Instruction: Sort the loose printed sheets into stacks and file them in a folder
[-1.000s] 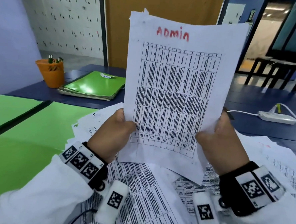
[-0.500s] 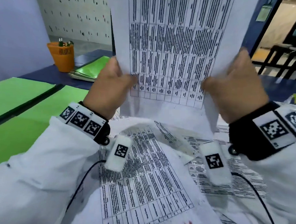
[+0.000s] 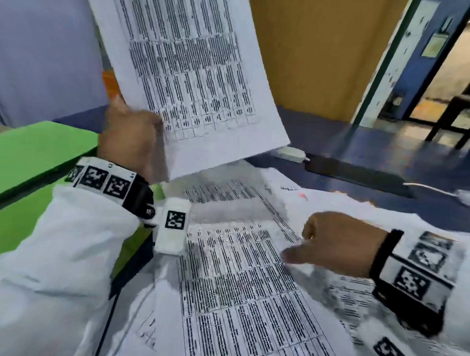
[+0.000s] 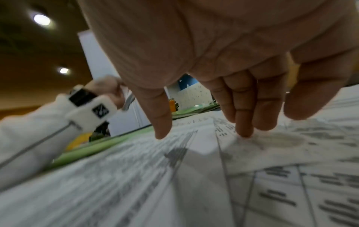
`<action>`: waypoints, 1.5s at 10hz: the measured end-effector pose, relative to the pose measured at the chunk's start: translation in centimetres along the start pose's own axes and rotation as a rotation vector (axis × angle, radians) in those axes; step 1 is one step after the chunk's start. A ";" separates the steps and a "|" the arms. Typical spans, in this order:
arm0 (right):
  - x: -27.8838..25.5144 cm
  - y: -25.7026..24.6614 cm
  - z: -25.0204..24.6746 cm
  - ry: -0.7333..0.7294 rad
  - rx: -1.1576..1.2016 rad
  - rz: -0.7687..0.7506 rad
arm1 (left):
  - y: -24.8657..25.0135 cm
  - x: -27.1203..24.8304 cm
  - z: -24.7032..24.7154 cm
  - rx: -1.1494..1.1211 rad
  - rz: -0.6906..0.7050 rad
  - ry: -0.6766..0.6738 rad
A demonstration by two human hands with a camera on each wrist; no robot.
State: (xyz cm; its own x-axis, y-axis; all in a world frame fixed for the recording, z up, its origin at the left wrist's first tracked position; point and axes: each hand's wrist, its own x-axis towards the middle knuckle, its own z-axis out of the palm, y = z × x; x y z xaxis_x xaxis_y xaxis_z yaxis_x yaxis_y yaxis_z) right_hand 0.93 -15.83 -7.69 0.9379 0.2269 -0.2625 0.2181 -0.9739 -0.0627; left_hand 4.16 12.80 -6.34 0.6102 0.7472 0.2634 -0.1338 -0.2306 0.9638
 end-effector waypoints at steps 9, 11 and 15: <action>10.7 -2.6 0.6 0.052 0.007 0.110 | -1.7 0.2 0.7 -0.430 -0.093 -0.118; 10.7 -2.5 0.6 0.054 0.083 0.088 | -2.0 0.1 1.3 -0.523 -0.192 -0.096; 6.8 6.3 -2.4 0.551 1.179 -0.143 | -2.3 -3.3 3.5 -0.581 -0.288 -0.462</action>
State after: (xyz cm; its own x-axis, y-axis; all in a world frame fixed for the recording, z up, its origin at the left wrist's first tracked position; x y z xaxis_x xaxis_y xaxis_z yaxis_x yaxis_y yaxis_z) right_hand 9.30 -20.47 -7.52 0.9740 0.0235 0.2255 0.2225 -0.2905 -0.9307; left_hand 5.24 8.68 -9.54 0.9276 0.3648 0.0801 -0.2301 0.3892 0.8919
